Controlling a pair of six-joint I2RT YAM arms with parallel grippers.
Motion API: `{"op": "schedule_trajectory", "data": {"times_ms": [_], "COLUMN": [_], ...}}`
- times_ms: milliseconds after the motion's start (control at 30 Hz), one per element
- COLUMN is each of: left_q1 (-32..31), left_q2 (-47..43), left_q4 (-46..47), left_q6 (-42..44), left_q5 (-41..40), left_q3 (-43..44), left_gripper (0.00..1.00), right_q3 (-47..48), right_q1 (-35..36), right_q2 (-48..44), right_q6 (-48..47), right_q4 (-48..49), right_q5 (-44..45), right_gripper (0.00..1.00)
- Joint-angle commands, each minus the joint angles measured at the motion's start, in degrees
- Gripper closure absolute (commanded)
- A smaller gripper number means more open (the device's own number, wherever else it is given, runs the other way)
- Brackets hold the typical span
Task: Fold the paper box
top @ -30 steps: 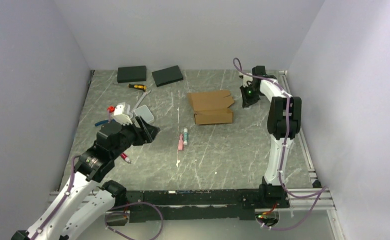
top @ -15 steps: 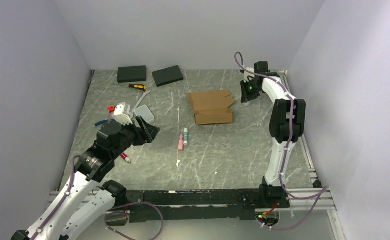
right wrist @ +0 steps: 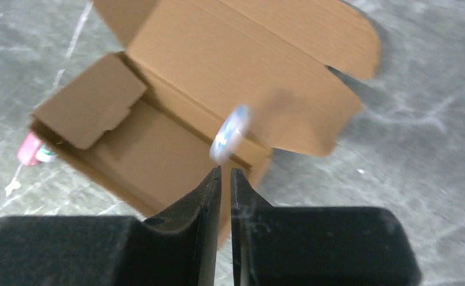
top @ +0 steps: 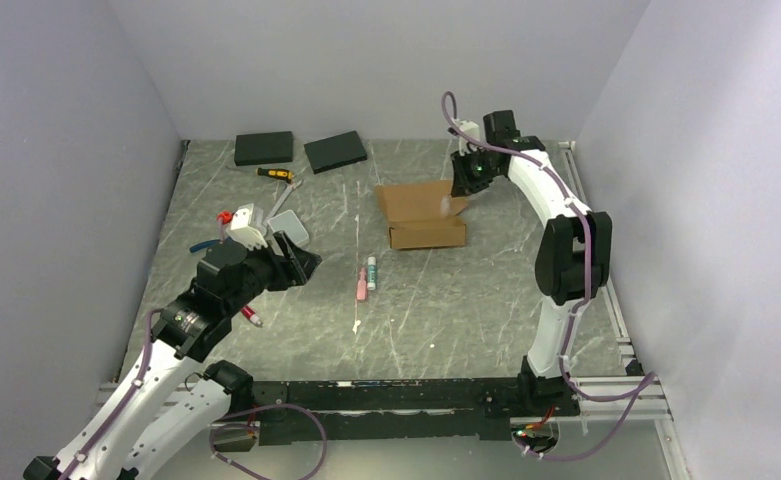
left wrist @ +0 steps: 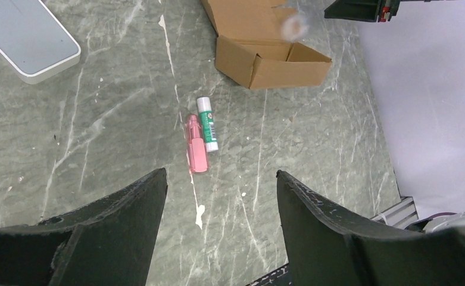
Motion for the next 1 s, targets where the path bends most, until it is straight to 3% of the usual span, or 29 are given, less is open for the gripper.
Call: {"op": "schedule_trajectory", "data": {"times_ms": [0,433,967], "left_q1": [0.19,0.18,0.19], "left_q2": [0.07,-1.03,3.36], "left_q4": [2.56,1.9,7.38], "left_q6": [-0.78,-0.88,-2.49], "left_q5": [0.92,0.63,5.87], "left_q3": [0.1,-0.07,-2.25], "left_gripper": [0.28,0.28,0.28], "right_q3": [-1.22,-3.47,-26.04], "right_q1": [2.3,5.62,10.87], "right_q2": [-2.03,-0.1,-9.66], "right_q6": [-0.27,-5.21,-6.16], "right_q4": [-1.99,-6.17,4.98], "right_q5": [-4.01,-6.32,-0.48], "right_gripper": [1.0,1.0,1.0]}}
